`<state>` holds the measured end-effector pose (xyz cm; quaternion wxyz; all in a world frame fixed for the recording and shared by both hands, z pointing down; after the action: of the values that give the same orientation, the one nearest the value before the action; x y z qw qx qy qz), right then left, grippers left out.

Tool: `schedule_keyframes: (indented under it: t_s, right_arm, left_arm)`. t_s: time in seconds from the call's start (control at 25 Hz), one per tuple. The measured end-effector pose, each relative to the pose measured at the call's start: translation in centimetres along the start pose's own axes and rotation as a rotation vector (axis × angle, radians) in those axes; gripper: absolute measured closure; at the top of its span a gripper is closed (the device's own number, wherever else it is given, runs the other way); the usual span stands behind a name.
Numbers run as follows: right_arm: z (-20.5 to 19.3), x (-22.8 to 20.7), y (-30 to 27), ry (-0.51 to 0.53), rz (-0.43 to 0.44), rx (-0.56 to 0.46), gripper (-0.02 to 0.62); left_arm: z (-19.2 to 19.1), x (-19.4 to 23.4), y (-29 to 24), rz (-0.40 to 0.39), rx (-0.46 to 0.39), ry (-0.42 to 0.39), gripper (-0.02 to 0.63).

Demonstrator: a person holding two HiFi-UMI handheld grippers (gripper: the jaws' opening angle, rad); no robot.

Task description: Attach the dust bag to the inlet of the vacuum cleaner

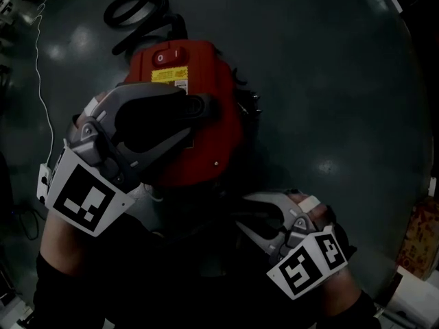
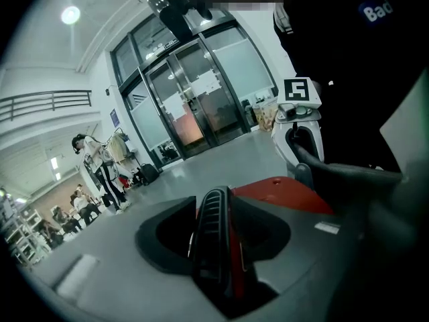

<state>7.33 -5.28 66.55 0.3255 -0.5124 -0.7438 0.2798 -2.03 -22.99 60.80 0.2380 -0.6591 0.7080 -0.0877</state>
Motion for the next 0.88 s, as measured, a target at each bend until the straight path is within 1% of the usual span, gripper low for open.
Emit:
schedule_keyframes:
  t_s: [0.04, 0.16, 0.44, 0.76, 0.88]
  right_arm:
    - [-0.1, 0.2, 0.1, 0.003, 0.008, 0.013, 0.451]
    - [-0.4, 0.7, 0.5, 0.011, 0.023, 0.038, 0.423]
    - [0.0, 1.3, 2.3, 0.001, 0.033, 0.041, 0.423]
    - [3.4, 0.1, 5.1, -0.022, -0.011, -0.030, 0.423]
    - [5.0, -0.2, 6.4, -0.058, -0.030, -0.062, 0.423]
  left_arm:
    - [0.0, 0.0, 0.0, -0.004, -0.003, 0.004, 0.450]
    - [0.1, 0.1, 0.1, -0.006, -0.007, 0.013, 0.456]
    - [0.0, 0.2, 0.1, -0.004, -0.013, 0.027, 0.460]
    - [0.1, 0.3, 0.1, -0.030, 0.006, 0.080, 0.453]
    - [0.5, 0.4, 0.3, -0.043, 0.016, 0.107, 0.454]
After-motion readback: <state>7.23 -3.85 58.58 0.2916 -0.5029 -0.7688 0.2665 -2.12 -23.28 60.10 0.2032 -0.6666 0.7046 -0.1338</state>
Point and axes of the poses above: the fingertips, and each gripper's own axes: y backward along the fingers, x to its left, z out of its top, the point moved 6 cm from there along y, backward along the fingers, and after that the axes turned 15 degrees about y, right-handed, at the moved point
